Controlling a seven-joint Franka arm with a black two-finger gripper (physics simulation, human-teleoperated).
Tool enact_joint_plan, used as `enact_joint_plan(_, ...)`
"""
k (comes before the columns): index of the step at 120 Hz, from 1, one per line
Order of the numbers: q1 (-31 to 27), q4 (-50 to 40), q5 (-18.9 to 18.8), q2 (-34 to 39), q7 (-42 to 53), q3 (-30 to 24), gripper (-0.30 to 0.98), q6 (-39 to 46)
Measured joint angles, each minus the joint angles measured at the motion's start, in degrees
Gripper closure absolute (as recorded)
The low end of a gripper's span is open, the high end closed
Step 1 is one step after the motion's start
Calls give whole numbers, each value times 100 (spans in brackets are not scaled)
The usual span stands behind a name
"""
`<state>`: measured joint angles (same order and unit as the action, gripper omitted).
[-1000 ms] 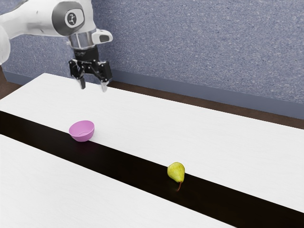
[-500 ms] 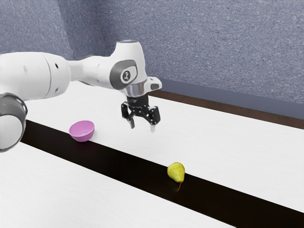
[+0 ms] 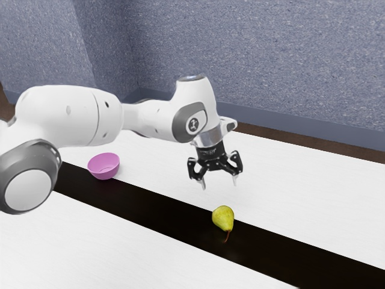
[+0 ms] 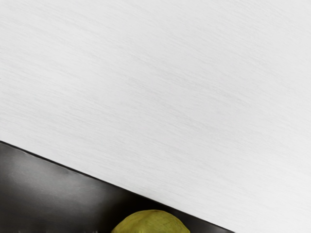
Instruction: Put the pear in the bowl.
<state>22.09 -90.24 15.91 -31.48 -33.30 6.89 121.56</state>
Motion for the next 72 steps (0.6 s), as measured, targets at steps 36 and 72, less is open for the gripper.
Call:
enact_joint_plan(36,248,-298,20,-5,-755,81,2,327)
enact_joint_plan(72,376,-631,22,138,-1202,93,2,393)
